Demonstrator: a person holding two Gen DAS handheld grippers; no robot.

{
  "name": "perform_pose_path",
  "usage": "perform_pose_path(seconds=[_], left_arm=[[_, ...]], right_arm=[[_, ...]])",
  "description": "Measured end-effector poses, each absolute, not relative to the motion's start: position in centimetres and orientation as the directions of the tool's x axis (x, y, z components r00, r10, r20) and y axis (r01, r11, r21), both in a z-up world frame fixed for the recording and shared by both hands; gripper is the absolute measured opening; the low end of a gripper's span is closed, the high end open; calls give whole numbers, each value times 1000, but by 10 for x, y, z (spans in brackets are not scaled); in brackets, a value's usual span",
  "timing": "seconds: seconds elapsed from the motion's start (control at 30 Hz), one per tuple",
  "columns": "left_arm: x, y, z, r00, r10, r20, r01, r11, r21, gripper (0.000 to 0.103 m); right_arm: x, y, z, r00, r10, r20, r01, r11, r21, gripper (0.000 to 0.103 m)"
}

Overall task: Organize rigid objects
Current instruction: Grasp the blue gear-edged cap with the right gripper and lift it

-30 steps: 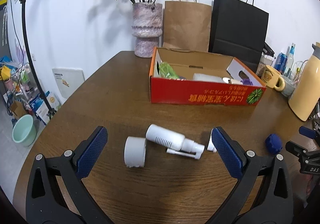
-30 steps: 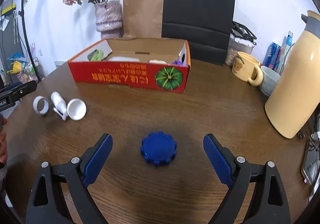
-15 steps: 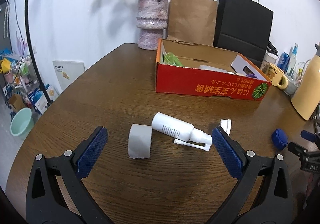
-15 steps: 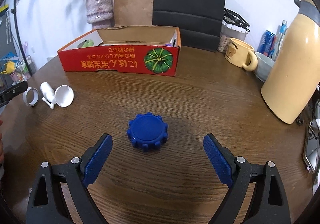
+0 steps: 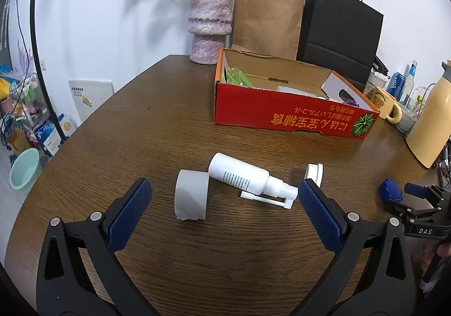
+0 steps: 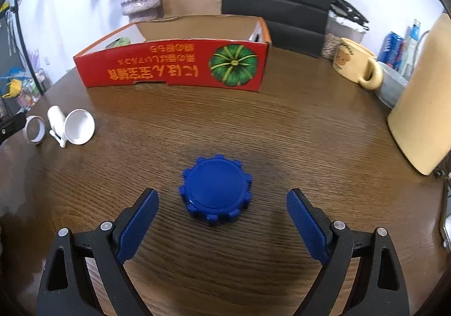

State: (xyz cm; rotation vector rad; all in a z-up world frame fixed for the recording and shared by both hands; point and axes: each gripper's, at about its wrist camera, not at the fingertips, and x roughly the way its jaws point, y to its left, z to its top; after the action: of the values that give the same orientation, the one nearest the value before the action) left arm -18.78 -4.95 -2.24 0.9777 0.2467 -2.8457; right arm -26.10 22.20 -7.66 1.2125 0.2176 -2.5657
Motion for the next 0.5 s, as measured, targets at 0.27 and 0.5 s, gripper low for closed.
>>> perform_pose_path(seconds=[0.27, 0.5], left_arm=[[-187, -48, -23, -782, -63, -620, 167, -980, -111, 103], [-187, -48, -24, -780, -60, -622, 167, -979, -115, 103]], right_arm=[[-267, 222, -79, -593, -201, -780, 321, -947, 0, 59], [-257, 225, -68, -661, -173, -730, 282, -959, -29, 58]])
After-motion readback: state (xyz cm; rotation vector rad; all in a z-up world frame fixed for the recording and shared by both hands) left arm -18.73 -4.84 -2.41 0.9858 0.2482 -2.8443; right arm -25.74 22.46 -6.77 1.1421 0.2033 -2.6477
